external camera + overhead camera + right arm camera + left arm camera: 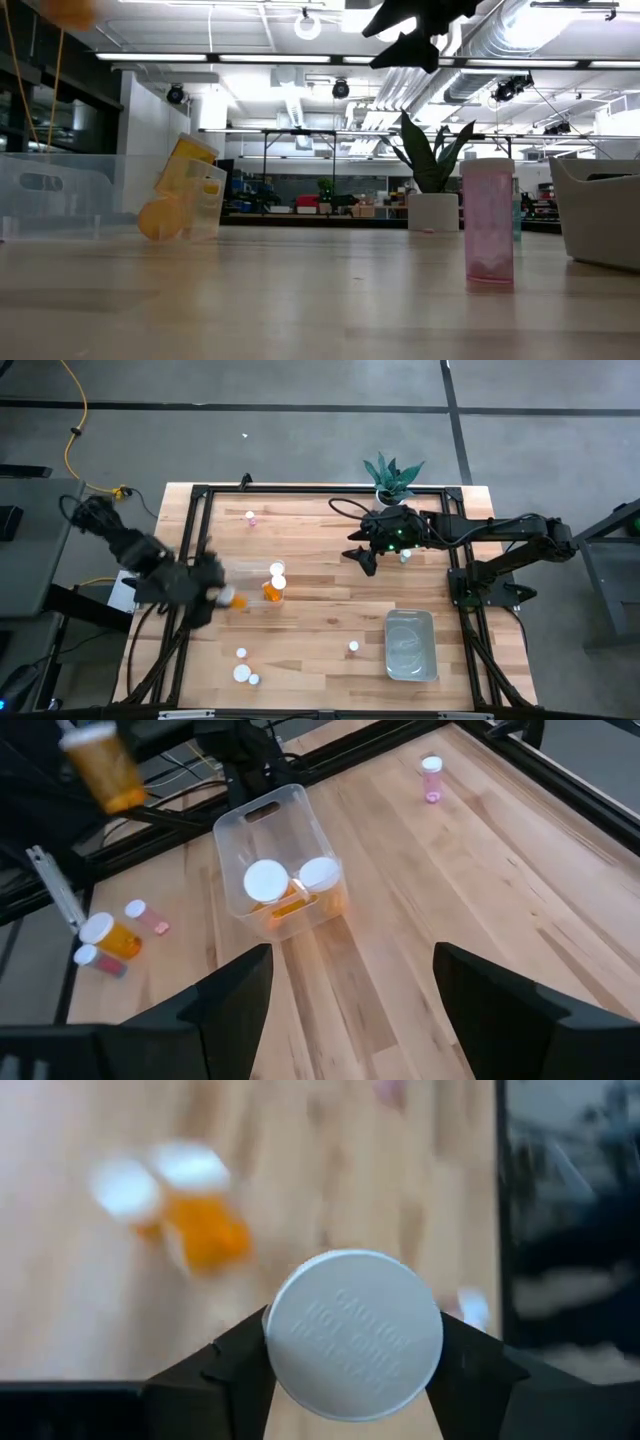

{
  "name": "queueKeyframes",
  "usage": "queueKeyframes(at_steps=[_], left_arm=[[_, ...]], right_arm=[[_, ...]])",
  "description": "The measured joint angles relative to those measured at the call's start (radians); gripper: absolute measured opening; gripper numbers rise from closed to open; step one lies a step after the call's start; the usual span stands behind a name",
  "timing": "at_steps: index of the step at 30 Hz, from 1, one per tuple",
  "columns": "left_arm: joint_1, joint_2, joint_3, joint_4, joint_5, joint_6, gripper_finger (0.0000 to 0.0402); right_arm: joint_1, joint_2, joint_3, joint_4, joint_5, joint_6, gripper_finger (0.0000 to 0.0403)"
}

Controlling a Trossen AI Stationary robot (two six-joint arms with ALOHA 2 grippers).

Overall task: Pick and place medicine bottles into bin by pill shape (circle, oval)
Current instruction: Put the large orange pill bottle into the transparent bin

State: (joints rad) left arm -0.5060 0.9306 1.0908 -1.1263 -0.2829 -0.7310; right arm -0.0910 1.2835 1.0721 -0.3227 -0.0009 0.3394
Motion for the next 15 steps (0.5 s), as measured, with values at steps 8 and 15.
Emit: queueKeyframes(at_steps=[8,15], left_arm=[[0.435,0.161,0.142,0.099,0.125,0.470,0.0202],[0.632,0.378,0.242,0.286,0.234,0.778,0.0212]], right_arm=[[0.000,0.007,0.000,0.109,-0.055,-0.044,0.0268],[0.024,0.063,0.001,0.233,-0.079,-0.115,0.0268]])
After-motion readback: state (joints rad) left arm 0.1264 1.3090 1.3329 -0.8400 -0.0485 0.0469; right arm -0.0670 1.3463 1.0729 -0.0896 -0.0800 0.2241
